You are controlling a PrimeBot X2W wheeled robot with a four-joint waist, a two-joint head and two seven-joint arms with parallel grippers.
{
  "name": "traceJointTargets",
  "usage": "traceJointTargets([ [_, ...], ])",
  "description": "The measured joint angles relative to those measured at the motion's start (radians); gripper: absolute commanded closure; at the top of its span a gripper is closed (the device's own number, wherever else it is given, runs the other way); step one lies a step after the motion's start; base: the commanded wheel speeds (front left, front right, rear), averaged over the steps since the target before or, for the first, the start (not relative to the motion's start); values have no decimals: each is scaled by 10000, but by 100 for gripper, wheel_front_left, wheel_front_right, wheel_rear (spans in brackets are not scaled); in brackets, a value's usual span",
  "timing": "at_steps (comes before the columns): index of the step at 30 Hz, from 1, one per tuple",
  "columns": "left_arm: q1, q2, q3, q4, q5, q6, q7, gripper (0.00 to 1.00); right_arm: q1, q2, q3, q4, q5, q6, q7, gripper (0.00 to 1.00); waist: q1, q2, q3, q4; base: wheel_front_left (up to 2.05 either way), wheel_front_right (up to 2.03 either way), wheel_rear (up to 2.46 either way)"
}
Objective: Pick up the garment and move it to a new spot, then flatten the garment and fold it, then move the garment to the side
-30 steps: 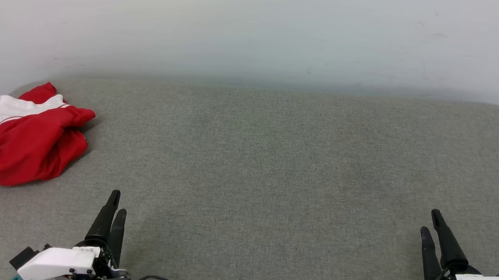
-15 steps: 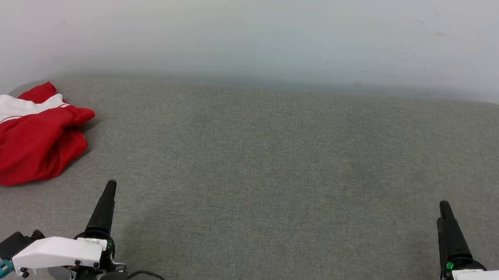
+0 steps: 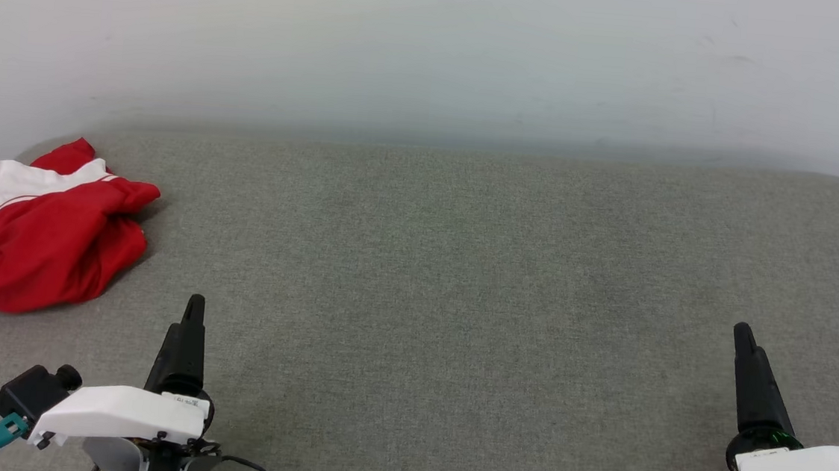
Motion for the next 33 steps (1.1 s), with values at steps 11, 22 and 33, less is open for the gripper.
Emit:
traceJointTargets([
  [11,65,4,-328,-196,1992,299,-385,0,153,0,224,-249,-2054,0,-391,0,0,0,4,20,0,0,0],
  [22,222,6,-573,-305,3730,487,-715,0,291,0,353,-282,-3701,0,-738,0,0,0,-18,38,0,0,0],
  [33,266,25,-819,-366,5325,700,-1022,0,435,-2,485,-232,-5139,0,-1041,0,-1,0,-18,52,0,0,0],
])
